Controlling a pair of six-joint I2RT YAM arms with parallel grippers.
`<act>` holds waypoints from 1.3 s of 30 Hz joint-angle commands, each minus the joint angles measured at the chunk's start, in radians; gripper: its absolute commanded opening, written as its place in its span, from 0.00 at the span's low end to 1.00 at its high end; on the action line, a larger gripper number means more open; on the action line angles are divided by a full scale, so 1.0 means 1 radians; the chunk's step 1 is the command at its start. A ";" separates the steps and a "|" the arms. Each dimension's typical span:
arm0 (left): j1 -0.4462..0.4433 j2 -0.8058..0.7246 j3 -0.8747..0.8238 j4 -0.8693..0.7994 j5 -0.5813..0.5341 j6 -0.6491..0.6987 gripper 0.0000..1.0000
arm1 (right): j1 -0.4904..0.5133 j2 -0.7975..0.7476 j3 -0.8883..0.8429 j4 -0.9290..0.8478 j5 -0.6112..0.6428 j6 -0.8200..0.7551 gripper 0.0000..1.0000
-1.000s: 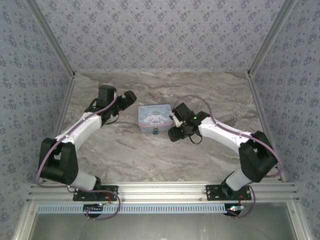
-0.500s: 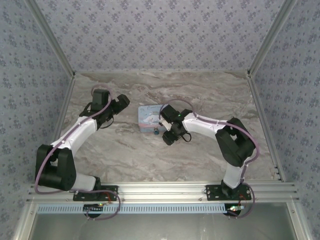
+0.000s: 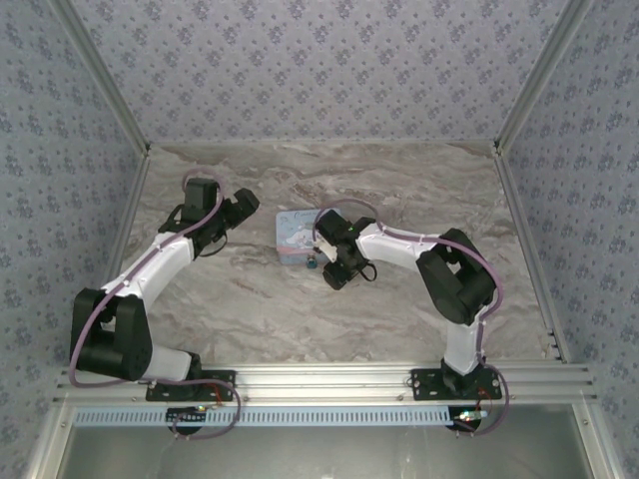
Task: Unlock a padlock with a key
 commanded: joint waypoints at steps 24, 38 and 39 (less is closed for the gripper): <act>0.005 -0.035 0.009 -0.040 -0.021 0.008 0.99 | 0.008 0.031 -0.014 -0.090 0.050 -0.015 0.36; 0.005 -0.037 0.015 -0.048 -0.030 0.017 0.99 | 0.009 0.036 -0.020 -0.106 0.074 -0.021 0.17; 0.005 -0.036 0.015 -0.048 -0.030 0.016 0.99 | 0.009 0.034 -0.018 -0.105 0.076 -0.021 0.13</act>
